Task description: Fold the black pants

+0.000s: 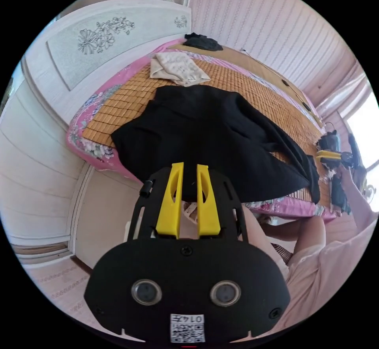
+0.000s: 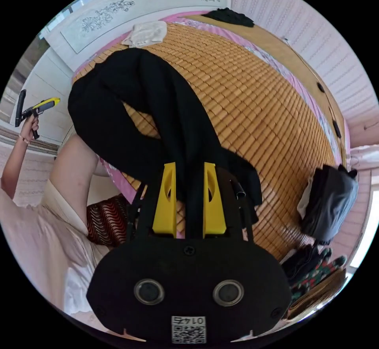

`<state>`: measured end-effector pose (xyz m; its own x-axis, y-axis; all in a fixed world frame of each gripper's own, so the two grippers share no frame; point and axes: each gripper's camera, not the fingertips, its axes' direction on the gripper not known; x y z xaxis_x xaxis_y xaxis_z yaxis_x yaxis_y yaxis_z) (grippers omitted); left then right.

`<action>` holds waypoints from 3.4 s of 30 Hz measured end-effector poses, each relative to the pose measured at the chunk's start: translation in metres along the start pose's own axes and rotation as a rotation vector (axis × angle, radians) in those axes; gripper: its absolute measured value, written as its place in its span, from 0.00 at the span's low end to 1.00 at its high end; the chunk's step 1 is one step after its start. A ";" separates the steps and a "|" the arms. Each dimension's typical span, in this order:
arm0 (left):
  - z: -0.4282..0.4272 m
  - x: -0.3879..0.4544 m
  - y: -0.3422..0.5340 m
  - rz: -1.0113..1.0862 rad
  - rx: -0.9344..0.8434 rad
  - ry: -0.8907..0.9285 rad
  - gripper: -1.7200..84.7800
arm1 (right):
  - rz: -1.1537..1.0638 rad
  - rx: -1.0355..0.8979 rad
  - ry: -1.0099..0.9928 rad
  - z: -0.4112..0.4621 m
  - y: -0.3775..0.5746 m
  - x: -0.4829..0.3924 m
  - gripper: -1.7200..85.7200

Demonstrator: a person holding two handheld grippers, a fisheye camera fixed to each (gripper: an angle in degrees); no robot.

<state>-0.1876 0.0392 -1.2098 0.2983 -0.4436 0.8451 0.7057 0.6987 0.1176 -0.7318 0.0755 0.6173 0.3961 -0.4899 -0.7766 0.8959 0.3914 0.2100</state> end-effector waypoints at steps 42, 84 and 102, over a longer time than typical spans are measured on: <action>0.247 0.421 0.086 0.847 -0.340 0.253 0.01 | 0.691 0.160 -0.112 -0.007 0.228 0.267 0.02; 0.271 0.450 0.038 0.824 -0.332 0.150 0.01 | 0.718 0.053 -0.256 -0.091 0.398 0.338 0.01; 0.234 0.389 0.062 0.756 -0.343 0.182 0.06 | 0.603 -0.173 0.008 0.008 0.316 0.301 0.01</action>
<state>-0.1786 0.0412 -0.7520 0.8462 -0.0296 0.5321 0.4218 0.6474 -0.6347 -0.3281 0.0455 0.4540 0.8199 -0.1377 -0.5557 0.4693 0.7177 0.5145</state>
